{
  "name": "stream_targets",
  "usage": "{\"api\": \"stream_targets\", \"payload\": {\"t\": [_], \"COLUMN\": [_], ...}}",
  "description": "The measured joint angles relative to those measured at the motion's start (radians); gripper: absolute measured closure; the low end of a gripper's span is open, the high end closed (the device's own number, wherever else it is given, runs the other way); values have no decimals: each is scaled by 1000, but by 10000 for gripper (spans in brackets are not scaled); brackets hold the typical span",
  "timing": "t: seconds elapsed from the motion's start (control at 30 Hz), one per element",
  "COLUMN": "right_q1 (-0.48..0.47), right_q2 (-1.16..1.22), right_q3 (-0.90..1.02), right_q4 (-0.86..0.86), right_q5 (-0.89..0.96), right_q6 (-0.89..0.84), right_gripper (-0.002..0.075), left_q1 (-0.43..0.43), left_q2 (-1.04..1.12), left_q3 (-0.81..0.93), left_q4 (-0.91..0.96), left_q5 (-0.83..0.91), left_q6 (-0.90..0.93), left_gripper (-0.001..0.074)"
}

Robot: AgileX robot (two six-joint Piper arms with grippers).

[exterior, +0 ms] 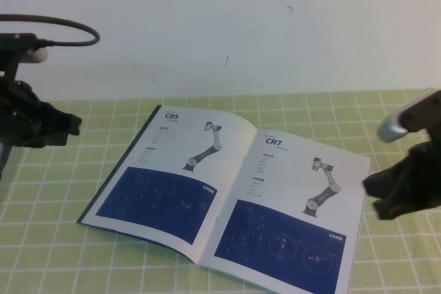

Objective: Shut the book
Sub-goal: 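Close the open booklet and leave it lying on the table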

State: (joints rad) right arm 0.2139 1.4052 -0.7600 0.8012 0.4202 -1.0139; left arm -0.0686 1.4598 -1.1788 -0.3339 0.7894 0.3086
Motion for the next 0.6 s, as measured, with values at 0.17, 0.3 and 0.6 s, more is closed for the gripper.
{"api": "stream_targets", "payload": {"t": [0.17,0.3,0.6], "right_q1": [198,286,307], "right_q2": [191,327,501], "right_q3": [-69,-132,-179], "right_q4": [36,44,44], "right_q5": [-96,-114,-125], "right_q6": [-2,-2,-2], "right_gripper": [729,729,729], "left_q1": [-10,-10,-10], "left_q2": [139,218,404], "left_q3": [-56,-56,-67], "left_q4": [78,107,114], "left_q5": [-72,-132,-224], "left_q6": [-16,-21,-32], "left_gripper": [738,738,738]}}
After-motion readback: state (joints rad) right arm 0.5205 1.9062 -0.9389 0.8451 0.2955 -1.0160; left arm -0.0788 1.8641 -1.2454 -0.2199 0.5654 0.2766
